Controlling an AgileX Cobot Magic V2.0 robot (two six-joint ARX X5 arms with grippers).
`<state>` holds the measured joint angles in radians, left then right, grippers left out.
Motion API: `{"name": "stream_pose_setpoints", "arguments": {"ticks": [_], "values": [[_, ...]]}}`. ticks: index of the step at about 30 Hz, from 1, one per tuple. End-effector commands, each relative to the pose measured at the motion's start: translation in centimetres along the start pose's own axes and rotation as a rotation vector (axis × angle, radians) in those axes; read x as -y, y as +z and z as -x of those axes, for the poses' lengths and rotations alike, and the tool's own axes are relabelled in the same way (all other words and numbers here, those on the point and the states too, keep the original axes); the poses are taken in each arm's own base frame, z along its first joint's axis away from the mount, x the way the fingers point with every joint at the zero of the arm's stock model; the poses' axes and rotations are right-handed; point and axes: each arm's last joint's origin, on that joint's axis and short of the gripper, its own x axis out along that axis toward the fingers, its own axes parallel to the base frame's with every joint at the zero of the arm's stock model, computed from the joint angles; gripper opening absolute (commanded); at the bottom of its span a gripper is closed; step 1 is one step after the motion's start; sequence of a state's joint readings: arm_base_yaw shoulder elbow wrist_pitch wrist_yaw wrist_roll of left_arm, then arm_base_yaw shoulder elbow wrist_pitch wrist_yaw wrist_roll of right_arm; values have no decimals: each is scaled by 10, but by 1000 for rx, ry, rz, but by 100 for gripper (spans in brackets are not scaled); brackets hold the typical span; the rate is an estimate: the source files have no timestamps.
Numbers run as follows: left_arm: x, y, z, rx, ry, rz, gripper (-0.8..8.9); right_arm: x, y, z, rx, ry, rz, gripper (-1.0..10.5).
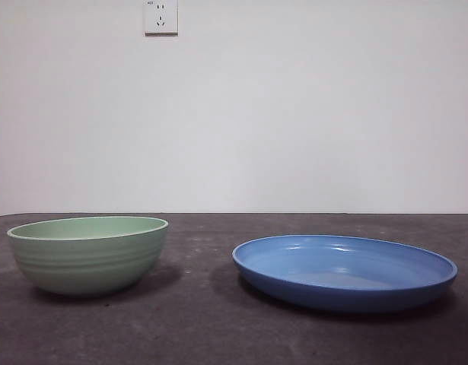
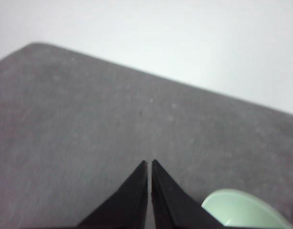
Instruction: Place the green bowl on the blue plate
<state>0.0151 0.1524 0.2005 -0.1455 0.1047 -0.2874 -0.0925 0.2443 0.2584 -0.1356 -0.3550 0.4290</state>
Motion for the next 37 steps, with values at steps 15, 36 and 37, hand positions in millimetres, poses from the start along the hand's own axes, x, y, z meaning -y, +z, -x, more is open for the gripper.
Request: {"name": "stream_pose_setpoints", "arguments": {"ticks": [15,36,37], "values": [[57,103,-18,-259,-281,-25,16,-65,71,-13,-345,290,101,8],[102,104,-63,-524,-589,-83,73,-82,85,-19,-511,523,108,191],[102,104,-64,-523,-588,-83,139,-82,85,-19,-513,515,108,262]]}}
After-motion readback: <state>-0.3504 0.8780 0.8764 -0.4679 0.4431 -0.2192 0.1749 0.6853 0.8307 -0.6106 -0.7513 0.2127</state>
